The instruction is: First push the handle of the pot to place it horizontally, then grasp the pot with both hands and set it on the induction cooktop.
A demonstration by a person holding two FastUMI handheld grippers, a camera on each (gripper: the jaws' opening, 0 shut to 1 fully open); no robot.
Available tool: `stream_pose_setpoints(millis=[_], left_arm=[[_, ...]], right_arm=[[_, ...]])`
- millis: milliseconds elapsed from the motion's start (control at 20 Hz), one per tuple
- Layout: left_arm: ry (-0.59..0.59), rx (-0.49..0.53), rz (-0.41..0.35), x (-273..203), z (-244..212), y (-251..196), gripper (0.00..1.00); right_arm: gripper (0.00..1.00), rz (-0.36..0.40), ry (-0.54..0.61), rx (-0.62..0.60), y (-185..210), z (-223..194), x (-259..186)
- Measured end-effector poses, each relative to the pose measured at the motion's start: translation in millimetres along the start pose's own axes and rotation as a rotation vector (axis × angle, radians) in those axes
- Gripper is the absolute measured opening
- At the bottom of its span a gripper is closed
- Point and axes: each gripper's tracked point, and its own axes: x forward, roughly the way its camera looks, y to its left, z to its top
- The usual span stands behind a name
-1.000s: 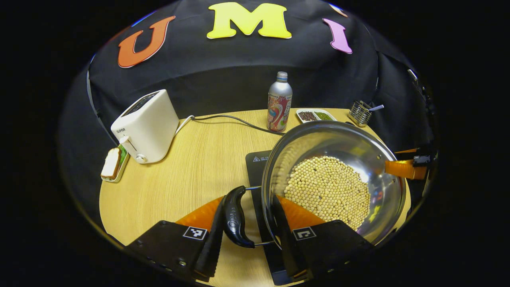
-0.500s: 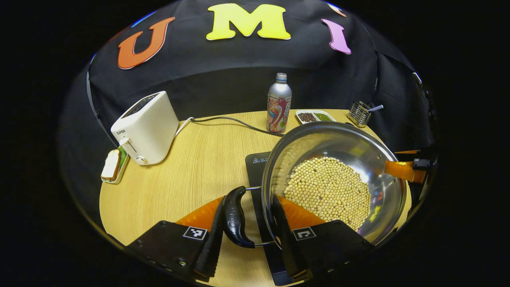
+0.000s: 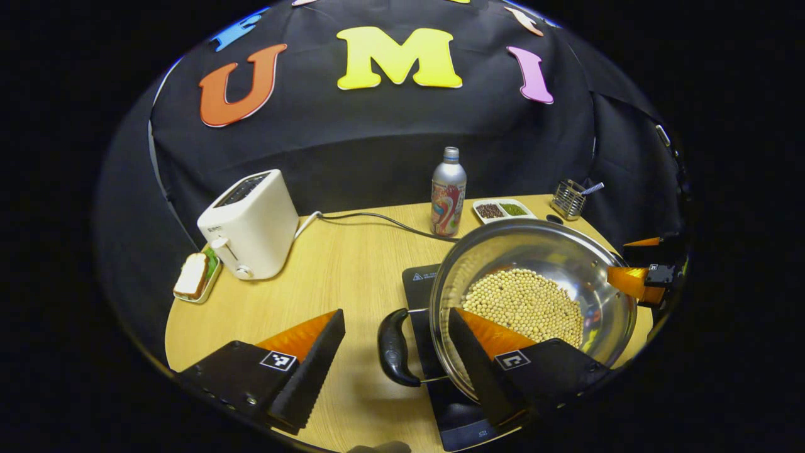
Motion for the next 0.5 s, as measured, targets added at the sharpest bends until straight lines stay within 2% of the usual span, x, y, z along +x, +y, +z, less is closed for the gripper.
stream_pose_setpoints(millis=[100,150,200,250,300,350,400,450,500], left_arm=[[-0.036,-0.015,0.023,-12.1,5.2,4.4,0.98],[-0.046,-0.02,0.031,-17.5,6.4,5.2,0.98],[-0.055,-0.021,0.036,-22.2,8.1,6.1,0.98],[-0.068,-0.015,0.04,-27.1,10.1,6.2,0.98],[-0.077,-0.007,0.041,-30.6,12.1,5.4,0.98],[-0.085,0.0,0.039,-34.5,13.2,4.9,0.97],[-0.088,0.002,0.041,-39.5,13.2,4.2,0.98],[-0.098,-0.001,0.044,-43.9,16.1,4.6,0.98],[-0.113,-0.002,0.047,-49.5,19.4,5.1,0.98]], right_arm=[[0.8,-0.007,-0.037,-0.025,0.2,8.4,-10.9],[0.84,-0.009,-0.053,-0.034,1.0,12.3,-16.5],[0.84,-0.007,-0.065,-0.045,2.9,16.0,-22.6],[0.8,-0.006,-0.076,-0.05,5.0,17.9,-28.9],[0.84,-0.002,-0.084,-0.052,7.5,20.8,-34.8],[0.84,0.001,-0.091,-0.055,10.7,22.5,-40.6],[0.8,0.004,-0.103,-0.055,14.1,25.5,-46.8],[0.84,0.008,-0.113,-0.058,17.6,27.7,-52.8],[0.8,0.01,-0.116,-0.065,20.6,29.6,-59.7]])
